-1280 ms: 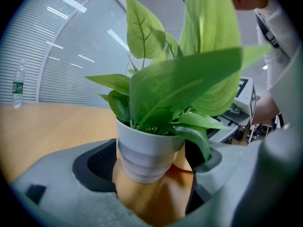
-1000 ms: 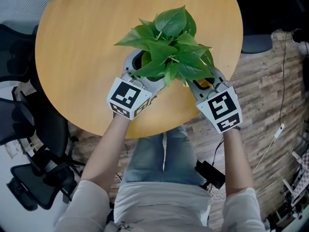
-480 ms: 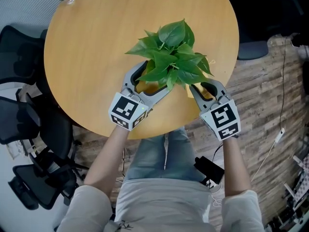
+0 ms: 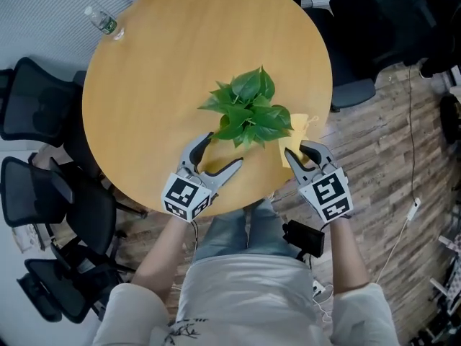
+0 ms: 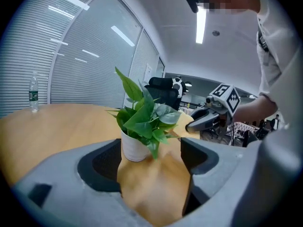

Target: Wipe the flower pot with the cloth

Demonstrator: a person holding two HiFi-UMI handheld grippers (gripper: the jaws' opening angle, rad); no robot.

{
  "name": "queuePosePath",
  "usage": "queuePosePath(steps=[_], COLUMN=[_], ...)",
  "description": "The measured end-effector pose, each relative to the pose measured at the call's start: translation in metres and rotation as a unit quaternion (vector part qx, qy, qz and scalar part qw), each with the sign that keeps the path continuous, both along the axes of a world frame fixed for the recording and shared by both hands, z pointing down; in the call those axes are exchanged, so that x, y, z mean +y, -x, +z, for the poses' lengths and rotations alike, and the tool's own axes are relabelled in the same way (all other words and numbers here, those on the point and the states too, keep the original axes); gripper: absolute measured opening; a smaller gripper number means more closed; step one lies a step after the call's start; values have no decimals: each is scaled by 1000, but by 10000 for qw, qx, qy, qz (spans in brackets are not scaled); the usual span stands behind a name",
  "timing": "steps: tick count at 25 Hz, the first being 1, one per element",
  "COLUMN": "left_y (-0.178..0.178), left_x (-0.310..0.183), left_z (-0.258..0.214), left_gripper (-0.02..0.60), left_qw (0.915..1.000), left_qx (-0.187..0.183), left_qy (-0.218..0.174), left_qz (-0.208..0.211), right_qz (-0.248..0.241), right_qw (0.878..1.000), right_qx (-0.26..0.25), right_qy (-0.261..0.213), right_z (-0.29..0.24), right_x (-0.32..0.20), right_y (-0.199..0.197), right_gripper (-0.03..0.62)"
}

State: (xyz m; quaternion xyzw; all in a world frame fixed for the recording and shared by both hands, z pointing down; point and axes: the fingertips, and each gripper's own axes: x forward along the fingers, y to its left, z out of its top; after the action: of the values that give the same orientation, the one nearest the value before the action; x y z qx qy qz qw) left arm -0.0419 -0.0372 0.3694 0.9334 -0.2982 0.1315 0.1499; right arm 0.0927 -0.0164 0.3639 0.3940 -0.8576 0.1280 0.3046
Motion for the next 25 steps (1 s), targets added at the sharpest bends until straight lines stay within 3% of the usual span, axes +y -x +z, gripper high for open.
queuePosePath(steps=[5,8,11,18,25], left_y=[8,10,11,11,9], left_x=[25,31,31,27,29], left_z=[-32,-51,-68,-98,-122], left_gripper=[304,179,115,18,11], left_qw=[9999,9997,9994,9985,9984], left_qx=[20,71,48,-63,-47], left_qy=[-58,-57,-78,-77,-222], left_qz=[-102,-239,-341,-533,-510], right_qz=[128,206,222,170,139], right_qw=[9999,9996,9992,9982,9959], right_qx=[23,-71,-178,-268,-650], right_qy=[-73,-164,-297,-505,-619], right_z=[-28,-46,-68,-105,-140], right_x=[11,14,18,16,20], right_y=[-9,-12,-9,-2,11], right_gripper=[63,63,63,61,61])
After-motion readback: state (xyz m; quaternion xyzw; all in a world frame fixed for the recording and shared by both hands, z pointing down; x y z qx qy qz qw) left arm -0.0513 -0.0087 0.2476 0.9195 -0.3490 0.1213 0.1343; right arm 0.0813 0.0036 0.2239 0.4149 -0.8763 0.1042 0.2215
